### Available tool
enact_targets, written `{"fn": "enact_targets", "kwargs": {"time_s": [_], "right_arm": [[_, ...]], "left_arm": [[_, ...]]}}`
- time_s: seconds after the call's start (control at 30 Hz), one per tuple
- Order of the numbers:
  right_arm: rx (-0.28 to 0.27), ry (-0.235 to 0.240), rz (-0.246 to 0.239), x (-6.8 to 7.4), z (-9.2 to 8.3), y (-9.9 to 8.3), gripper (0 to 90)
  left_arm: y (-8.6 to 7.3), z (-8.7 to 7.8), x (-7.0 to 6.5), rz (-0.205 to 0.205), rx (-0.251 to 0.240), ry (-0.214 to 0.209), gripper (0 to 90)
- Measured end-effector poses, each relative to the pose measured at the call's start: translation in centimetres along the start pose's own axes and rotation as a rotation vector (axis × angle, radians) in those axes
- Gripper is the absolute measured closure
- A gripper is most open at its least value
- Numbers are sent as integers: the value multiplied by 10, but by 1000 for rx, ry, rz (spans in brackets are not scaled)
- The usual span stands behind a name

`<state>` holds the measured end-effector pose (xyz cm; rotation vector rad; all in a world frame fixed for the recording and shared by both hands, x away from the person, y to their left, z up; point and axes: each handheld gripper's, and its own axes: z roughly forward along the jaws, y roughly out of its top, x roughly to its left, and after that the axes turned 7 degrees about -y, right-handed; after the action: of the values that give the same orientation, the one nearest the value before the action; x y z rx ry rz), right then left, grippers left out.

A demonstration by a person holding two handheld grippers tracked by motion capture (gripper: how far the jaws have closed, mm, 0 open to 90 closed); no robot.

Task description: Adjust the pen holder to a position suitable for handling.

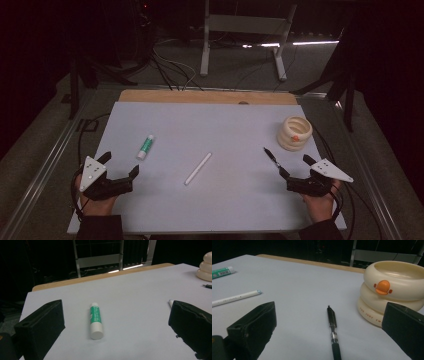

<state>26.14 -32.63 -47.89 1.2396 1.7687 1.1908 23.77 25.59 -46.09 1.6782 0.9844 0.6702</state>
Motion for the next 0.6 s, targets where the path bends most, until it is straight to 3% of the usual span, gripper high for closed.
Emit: {"fn": "enact_targets", "kwargs": {"time_s": [0.6], "right_arm": [[-12, 17, 12, 4, -2, 3, 0]], "left_arm": [[-4, -2, 2, -12, 10, 20, 2]]}}
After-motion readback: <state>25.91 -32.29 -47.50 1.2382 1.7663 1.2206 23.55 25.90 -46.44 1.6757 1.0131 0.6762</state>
